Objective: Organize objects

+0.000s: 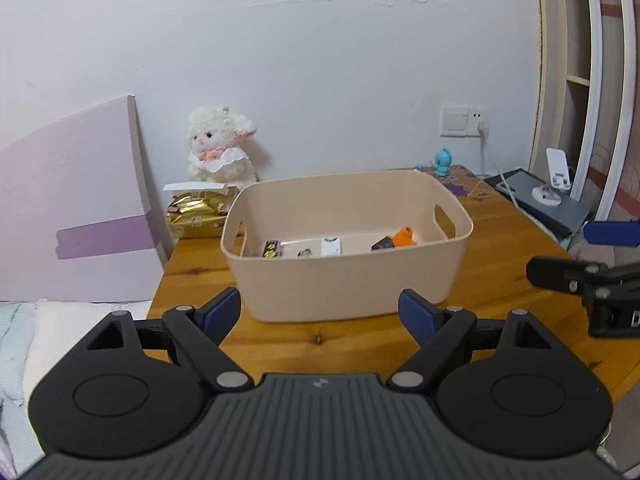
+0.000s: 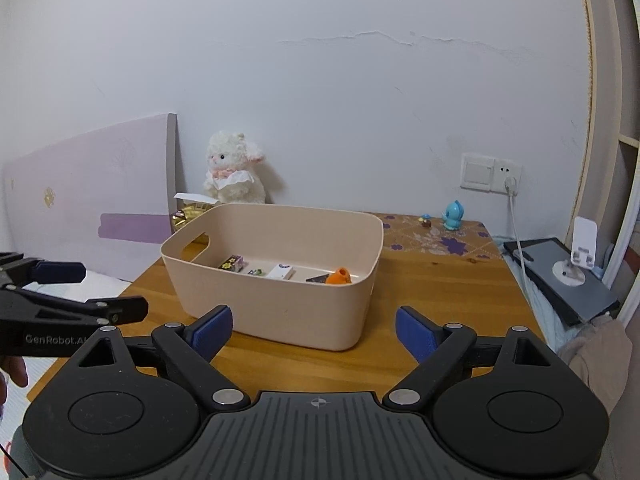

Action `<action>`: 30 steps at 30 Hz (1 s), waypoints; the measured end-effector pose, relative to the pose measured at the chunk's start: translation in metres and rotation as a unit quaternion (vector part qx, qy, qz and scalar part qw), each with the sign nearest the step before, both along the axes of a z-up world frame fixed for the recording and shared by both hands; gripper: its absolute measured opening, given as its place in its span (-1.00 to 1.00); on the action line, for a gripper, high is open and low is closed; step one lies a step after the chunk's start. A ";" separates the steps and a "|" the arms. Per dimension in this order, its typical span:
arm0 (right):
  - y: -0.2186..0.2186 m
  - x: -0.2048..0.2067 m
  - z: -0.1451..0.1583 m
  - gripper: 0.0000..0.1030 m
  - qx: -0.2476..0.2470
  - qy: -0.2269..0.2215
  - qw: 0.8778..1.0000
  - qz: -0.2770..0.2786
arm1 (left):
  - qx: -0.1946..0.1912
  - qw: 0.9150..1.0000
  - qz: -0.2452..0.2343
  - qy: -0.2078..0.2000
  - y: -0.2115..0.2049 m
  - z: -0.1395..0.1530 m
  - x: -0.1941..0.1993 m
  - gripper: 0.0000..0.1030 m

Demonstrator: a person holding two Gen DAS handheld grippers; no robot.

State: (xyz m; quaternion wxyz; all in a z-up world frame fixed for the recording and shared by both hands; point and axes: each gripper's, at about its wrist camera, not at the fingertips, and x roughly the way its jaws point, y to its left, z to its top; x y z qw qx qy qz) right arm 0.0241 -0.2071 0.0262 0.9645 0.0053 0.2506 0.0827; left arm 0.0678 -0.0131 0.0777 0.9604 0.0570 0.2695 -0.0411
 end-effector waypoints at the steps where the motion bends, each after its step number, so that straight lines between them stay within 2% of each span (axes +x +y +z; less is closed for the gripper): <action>1: 0.000 -0.004 -0.001 0.75 0.002 0.000 1.000 -0.001 | 0.002 1.000 0.001 0.000 0.000 0.000 -0.004 0.69; 16: 0.007 -0.057 -0.004 0.77 0.001 -0.001 1.000 0.003 | -0.020 1.000 0.004 -0.007 0.001 -0.005 -0.061 0.69; 23: 0.007 -0.076 -0.004 0.77 -0.007 -0.002 1.000 -0.007 | -0.012 1.000 0.013 -0.024 -0.005 -0.001 -0.086 0.69; 30: 0.003 -0.095 -0.006 0.85 -0.013 0.000 1.000 -0.011 | -0.017 1.000 0.015 -0.022 -0.001 -0.003 -0.103 0.69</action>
